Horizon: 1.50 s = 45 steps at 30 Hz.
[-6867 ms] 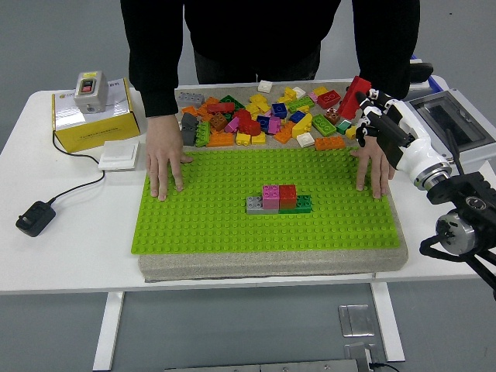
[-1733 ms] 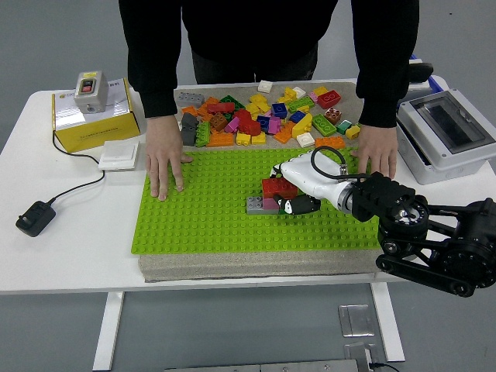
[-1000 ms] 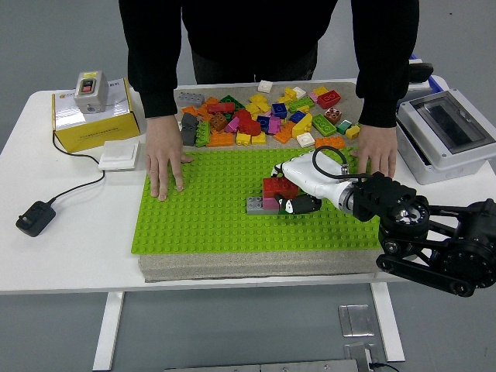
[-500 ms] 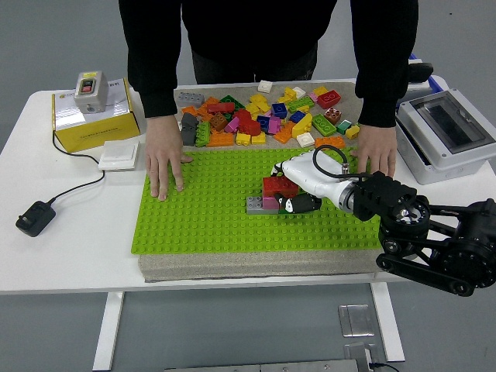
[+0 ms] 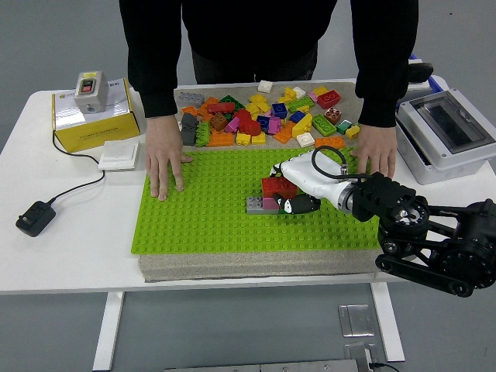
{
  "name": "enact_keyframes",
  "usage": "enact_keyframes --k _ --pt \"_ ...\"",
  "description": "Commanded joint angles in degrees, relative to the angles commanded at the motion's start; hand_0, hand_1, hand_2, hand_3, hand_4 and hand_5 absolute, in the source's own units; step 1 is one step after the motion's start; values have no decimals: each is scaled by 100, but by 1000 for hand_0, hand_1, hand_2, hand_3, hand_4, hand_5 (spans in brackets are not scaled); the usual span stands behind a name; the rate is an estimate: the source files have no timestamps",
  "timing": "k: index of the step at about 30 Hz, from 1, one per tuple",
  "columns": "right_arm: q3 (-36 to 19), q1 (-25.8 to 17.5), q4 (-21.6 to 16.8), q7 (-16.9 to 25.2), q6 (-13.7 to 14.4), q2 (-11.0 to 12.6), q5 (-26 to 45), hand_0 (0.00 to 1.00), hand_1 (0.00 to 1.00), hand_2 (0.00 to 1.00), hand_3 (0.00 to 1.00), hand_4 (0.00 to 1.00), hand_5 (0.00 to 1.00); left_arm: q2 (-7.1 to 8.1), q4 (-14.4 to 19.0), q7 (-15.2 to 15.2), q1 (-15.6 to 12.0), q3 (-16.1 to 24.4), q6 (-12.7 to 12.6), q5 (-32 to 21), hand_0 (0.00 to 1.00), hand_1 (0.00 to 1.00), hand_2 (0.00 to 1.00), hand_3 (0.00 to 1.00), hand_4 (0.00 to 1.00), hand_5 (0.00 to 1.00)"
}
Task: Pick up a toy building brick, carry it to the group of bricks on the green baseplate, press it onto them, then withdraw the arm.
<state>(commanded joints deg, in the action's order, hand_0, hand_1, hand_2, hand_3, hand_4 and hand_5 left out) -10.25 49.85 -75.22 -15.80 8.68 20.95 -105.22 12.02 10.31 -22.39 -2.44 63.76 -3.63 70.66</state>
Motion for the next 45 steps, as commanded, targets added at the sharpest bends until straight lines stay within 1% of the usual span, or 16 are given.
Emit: enact_keyframes --k 2,7,8,25,26,31,32,45 --pt "2 0 2 2 1 2 1 119 190 620 657 435 412 -1 0 2 1 0 -3 6 687 674 555 684 125 659" --pt "0 0 1 6 11 1 0 119 190 620 657 435 412 -3 0 -7 -3 14 0 24 687 674 555 684 125 659" --pt "-1 -1 1 7 13 1 0 121 187 618 654 455 432 -3 0 -9 -4 18 0 28 687 674 543 680 119 653" --pt "13 -2 0 39 74 2 1 119 187 620 654 461 433 -2 0 -17 -3 24 -14 54 687 669 534 672 106 644" --pt "18 -4 0 40 75 2 2 119 187 636 659 463 435 -2 0 -18 -4 25 -15 55 686 666 516 671 103 643" --pt "39 -13 1 43 81 -1 0 119 187 636 659 463 435 -3 0 -13 -6 17 -24 56 686 666 516 671 103 643" --pt "45 -13 0 44 81 -1 3 120 188 668 666 464 436 -2 0 -15 -6 25 -27 64 686 665 504 668 102 642" --pt "52 -15 11 47 83 1 5 120 188 671 667 469 440 -2 0 1 -7 16 -48 66 684 663 490 661 96 639"
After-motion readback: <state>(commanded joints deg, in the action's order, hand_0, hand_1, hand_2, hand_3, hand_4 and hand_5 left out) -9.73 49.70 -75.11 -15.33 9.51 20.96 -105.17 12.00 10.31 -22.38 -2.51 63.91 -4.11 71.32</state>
